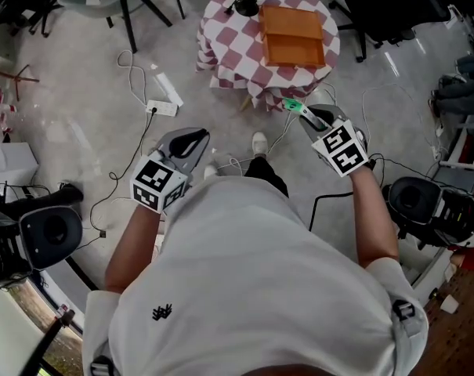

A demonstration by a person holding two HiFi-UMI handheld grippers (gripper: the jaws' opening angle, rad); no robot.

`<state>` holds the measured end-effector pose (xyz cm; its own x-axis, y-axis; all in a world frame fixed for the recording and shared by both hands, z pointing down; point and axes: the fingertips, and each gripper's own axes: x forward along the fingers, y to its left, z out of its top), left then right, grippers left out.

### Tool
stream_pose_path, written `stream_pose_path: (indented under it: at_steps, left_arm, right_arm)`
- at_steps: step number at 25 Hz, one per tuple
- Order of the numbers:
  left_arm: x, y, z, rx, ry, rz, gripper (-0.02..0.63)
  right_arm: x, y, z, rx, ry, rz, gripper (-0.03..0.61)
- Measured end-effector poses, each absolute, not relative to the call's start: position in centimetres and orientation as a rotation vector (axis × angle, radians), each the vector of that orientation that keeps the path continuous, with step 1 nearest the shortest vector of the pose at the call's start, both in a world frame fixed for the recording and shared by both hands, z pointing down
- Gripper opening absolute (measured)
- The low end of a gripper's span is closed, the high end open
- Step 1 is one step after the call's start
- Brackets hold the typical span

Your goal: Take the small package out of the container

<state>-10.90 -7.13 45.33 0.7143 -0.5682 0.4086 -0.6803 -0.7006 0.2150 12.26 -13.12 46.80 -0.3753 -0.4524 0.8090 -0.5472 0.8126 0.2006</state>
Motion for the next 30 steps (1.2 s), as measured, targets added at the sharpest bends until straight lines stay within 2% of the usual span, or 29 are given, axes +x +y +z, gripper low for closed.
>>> stream_pose_path:
  at_steps: [30]
  left_arm:
    - [-12.5, -4.0, 46.6, 2.578, -0.941, 0.422, 0.08]
  right_arm:
    - [10.4, -9.2, 45.2, 0.762, -2.014, 0.119, 0.094]
